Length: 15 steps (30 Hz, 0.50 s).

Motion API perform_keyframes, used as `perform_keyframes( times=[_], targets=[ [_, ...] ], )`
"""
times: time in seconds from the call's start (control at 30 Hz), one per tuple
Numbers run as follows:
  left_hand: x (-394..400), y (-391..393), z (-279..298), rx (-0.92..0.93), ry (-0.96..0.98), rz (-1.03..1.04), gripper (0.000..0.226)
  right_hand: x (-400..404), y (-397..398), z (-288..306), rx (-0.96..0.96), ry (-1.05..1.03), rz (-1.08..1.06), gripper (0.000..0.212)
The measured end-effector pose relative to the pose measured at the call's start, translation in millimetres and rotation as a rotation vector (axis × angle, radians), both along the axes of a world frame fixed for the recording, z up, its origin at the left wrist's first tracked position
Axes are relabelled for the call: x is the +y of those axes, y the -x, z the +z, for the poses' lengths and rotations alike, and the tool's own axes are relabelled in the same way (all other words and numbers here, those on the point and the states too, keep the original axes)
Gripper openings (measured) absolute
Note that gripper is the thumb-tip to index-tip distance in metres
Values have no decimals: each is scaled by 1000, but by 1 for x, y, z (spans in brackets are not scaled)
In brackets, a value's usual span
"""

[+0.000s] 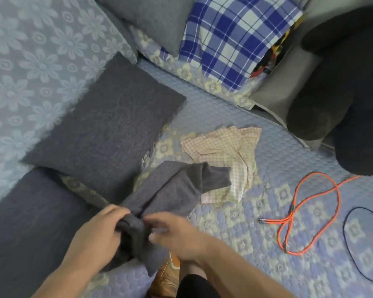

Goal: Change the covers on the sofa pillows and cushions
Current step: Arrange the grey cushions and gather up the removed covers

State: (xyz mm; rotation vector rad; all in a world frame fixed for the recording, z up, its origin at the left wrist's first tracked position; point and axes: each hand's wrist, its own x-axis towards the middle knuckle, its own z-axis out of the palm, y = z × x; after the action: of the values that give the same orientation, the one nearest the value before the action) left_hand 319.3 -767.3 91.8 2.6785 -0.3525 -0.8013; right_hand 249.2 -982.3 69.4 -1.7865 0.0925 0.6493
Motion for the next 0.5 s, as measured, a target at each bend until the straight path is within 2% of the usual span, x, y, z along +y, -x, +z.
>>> perform_keyframes(
  times=[0.07, 0.13, 0.17, 0.23, 0.3, 0.43, 0.5],
  targets=[
    [15, -5, -9, -11, -227, 132, 39, -39, -6, -43, -42, 219, -265, 28],
    [34, -7, -18, -14, -403, 238, 35, -94, -12, -88, 131, 554, -555, 33],
    [41, -6, -22, -25, -427, 307, 33, -121, -12, -108, 245, 697, -618, 41],
    [51, -3, -28, -42, -425, 430, 26, -163, -10, -142, 408, 848, -556, 58],
    [48, 0, -27, -52, -408, 436, 25, -183, -10, -163, 478, 858, -507, 65],
    [42, 5, -22, -52, -294, 415, 36, -179, -15, -179, 580, 626, -669, 73],
    [44, 7, -20, -58, -251, 417, 38, -166, -17, -172, 542, 613, -722, 65]
  ],
)
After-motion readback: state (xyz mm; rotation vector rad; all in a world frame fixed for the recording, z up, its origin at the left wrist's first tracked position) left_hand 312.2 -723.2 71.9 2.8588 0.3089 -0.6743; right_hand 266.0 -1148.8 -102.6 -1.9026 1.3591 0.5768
